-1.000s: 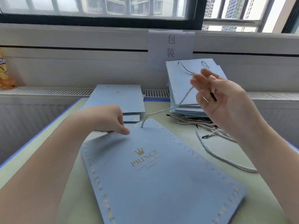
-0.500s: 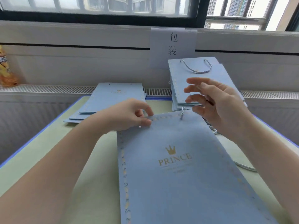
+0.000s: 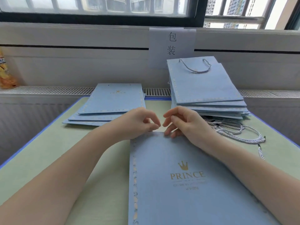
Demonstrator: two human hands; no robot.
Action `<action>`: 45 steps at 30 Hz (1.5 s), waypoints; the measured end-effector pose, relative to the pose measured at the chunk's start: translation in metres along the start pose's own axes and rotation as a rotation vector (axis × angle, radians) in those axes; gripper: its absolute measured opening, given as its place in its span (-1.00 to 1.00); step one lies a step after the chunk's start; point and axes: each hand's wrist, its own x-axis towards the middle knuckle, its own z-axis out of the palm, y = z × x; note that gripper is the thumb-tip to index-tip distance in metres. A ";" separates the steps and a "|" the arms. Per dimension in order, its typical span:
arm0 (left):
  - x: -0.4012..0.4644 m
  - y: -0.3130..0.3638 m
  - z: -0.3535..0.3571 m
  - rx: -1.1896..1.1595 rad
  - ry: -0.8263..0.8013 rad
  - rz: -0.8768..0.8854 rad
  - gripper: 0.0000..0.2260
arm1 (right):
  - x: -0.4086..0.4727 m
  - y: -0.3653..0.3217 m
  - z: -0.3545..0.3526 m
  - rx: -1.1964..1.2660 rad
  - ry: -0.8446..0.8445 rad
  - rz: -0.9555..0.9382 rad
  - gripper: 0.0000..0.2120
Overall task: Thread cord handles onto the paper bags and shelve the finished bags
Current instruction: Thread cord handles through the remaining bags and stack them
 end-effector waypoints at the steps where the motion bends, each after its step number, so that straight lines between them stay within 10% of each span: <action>1: 0.000 0.000 -0.004 0.054 -0.027 -0.026 -0.91 | 0.001 0.001 0.001 0.000 -0.002 0.008 -0.79; 8: -0.011 0.002 -0.023 0.220 -0.231 -0.204 -0.88 | -0.002 0.001 0.005 -0.104 -0.092 -0.002 -0.80; 29: -0.005 0.005 -0.010 -0.366 -0.018 -0.158 -0.85 | -0.009 -0.015 0.004 -0.127 0.021 -0.191 -0.78; 45: -0.008 0.006 -0.013 -0.369 -0.057 -0.134 -0.85 | -0.003 -0.008 -0.002 -0.806 -0.012 -0.349 -0.88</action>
